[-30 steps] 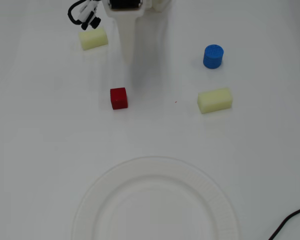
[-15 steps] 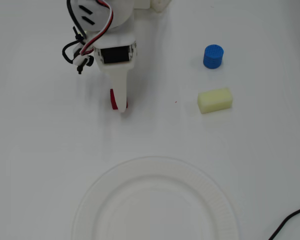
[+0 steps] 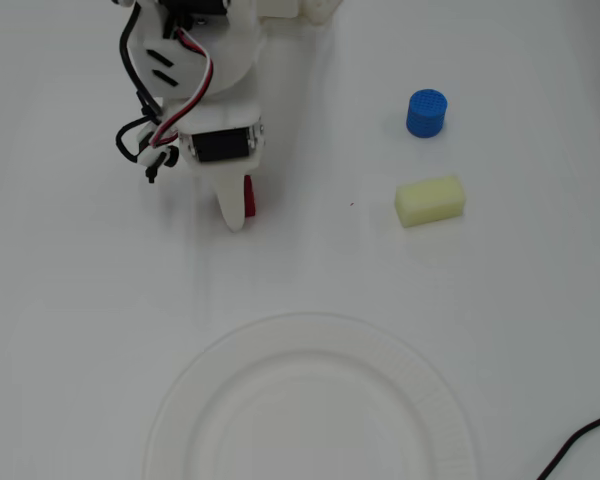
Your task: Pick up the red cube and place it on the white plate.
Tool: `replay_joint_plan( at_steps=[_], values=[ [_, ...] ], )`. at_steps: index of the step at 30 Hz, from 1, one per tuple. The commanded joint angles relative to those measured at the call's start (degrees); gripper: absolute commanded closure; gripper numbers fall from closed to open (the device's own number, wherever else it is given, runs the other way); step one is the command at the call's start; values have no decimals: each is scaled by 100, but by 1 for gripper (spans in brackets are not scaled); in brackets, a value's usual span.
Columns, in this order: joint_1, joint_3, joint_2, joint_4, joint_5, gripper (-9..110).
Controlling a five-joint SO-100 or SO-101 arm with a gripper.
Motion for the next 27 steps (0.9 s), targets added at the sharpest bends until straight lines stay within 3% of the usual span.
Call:
replay_joint_plan(
  at_steps=[1, 5, 11, 17, 21, 27],
  values=[
    [70, -132, -35, -114, -114, 90],
    [70, 26, 105, -281, -246, 101],
    [-9, 940, 1371, -958, -193, 101],
    [-457, 3322, 4386, -3489, -299, 101],
    [-1099, 3929, 5581, -4104, -334, 101],
    [-1688, 3560, 4720, -4799, -114, 101]
  ],
)
